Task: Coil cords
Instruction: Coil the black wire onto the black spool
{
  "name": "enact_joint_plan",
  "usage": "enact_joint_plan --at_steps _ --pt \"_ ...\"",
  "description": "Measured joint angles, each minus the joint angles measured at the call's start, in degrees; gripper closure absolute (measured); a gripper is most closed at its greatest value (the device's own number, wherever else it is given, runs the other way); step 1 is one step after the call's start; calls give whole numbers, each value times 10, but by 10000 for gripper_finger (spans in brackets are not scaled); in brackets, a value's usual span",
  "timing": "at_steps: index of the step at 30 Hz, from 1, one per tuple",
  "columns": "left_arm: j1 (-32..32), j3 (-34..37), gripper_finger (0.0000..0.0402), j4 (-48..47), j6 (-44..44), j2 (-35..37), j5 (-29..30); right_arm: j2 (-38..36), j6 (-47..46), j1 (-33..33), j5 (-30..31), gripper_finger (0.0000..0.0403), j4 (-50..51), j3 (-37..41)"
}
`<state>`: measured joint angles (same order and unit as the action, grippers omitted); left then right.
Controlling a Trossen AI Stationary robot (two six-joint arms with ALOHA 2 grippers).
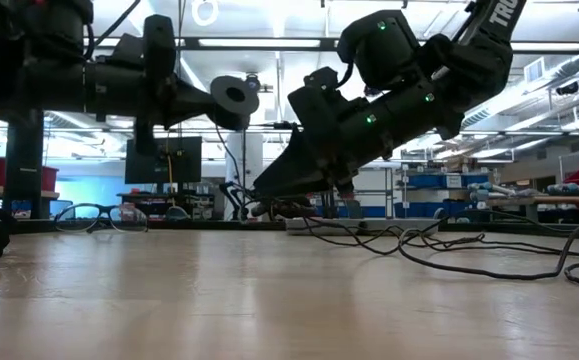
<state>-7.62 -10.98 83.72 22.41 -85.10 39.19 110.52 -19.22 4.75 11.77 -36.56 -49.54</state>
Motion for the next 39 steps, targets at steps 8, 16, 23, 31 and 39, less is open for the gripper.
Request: enact_joint_plan --at_steps 8,16,23,31,39 --pt "0 -1 401 -4 0 0 -2 43 49 -15 1 260 -75 0" --pt "-4 -1 401 -10 2 0 -10 121 2 -34 -69 266 -218 0" --pt "-4 -1 401 -9 1 0 -10 122 -6 -31 -69 275 -219 0" --pt "-4 -1 401 -9 0 0 -9 122 -2 -22 -69 343 -212 0" --pt "-4 -1 401 -11 1 0 -9 116 -16 -18 -55 396 -151 0"
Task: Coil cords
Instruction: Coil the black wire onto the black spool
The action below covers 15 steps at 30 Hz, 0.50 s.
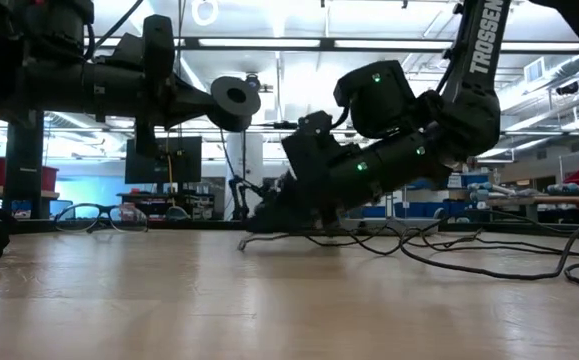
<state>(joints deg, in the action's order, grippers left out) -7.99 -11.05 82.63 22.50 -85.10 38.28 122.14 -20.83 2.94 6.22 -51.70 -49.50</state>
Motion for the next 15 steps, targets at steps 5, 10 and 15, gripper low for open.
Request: enact_joint_plan --at_steps 5,10,15 --pt "0 0 401 -27 2 0 -9 -72 -6 -2 27 401 169 2" --pt "1 0 401 -79 2 0 -10 -188 1 -4 110 401 366 2" --pt "13 0 401 -100 3 0 -21 -292 26 -16 140 402 423 2"
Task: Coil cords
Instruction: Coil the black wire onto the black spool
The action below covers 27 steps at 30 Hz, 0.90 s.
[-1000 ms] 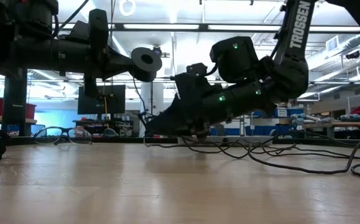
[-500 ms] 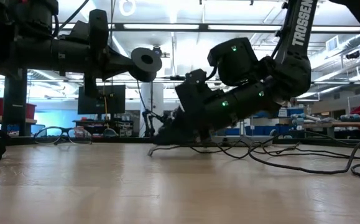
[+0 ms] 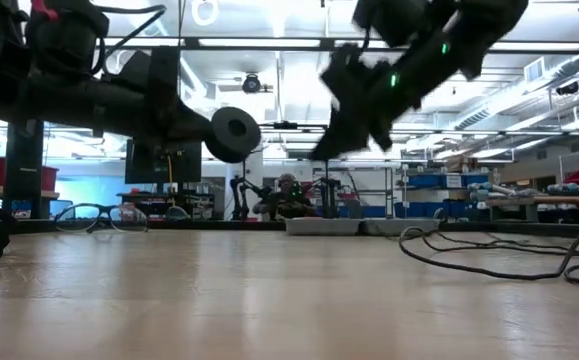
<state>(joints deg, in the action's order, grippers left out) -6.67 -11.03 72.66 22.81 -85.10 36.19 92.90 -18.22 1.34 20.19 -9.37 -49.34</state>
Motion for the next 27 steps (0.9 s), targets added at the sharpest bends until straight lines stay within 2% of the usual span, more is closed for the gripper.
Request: enact_joint_plan --at_steps 3,7,12,17,21,27 --pt "5 -1 401 -4 5 0 -9 -39 16 -11 14 402 -4 -5" --pt "7 -11 401 -20 12 0 -10 -41 43 -25 16 402 -8 -44" --pt "7 -28 401 -54 5 0 -23 16 86 -29 -14 403 -6 -118" --pt "7 -34 401 -73 12 0 -19 85 110 -28 -75 403 -6 -196" --pt "7 -34 401 -82 14 0 -18 122 124 -22 -70 403 44 -240" --pt "7 -26 401 -76 31 0 -11 102 123 -22 -45 403 143 -247"
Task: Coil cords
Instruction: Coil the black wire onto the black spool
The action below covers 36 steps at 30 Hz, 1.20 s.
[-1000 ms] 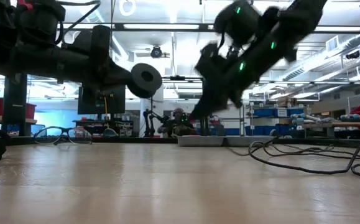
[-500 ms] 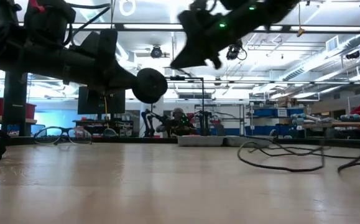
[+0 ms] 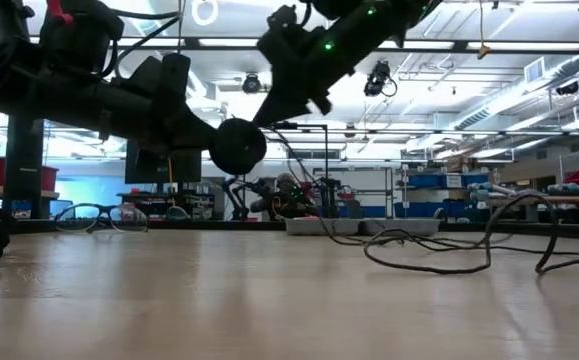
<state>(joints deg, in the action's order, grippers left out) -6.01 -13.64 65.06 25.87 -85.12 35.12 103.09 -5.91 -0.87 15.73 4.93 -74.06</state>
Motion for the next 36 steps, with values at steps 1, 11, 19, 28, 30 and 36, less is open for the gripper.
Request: enact_joint_plan --at_steps 1,11,19,28,30,36 --pt "0 2 401 4 2 0 6 -6 0 2 1 403 13 0" --pt "0 33 401 106 1 1 18 -23 -31 47 58 403 68 44" --pt "0 45 401 123 -2 0 -10 -23 -92 32 106 403 70 102" --pt "0 45 401 118 -15 0 -28 -64 -74 -17 98 403 51 93" --pt "0 44 401 113 -16 0 -27 -82 -62 -22 94 403 35 93" --pt "0 42 401 109 -31 0 -27 -106 -34 -31 4 403 -73 93"
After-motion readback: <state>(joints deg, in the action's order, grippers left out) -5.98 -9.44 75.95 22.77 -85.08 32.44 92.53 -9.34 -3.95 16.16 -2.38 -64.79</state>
